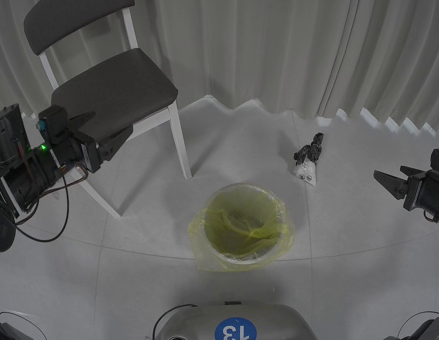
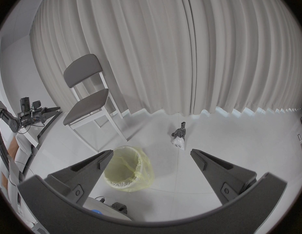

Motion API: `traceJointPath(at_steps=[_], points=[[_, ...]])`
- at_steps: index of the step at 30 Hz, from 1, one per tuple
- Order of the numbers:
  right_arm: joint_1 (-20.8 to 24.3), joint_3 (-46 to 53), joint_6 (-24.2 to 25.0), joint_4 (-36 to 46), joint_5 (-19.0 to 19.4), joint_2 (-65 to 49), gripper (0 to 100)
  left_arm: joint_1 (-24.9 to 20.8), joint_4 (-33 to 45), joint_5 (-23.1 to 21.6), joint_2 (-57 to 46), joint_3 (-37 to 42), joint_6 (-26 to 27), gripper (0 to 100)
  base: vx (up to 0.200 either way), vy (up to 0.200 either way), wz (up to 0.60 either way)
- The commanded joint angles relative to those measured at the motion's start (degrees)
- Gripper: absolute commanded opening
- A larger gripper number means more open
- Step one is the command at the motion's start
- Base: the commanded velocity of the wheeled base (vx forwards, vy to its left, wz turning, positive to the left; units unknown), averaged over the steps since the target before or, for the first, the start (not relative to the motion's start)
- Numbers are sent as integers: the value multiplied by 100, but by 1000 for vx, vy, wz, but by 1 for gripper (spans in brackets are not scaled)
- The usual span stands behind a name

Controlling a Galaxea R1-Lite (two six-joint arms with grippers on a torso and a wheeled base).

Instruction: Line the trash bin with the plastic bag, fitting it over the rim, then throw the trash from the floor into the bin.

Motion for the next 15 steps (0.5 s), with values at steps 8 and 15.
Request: traceJointPath(at_steps=[8,15], points=[[-379,63,-56,-6,331,7,100,222,-88,-103,-372,-48,-376,100,200,0,0],[-722,37,-47,-14,621,183,100,178,-572,-542,-319,31,-587,100,86,0,0]])
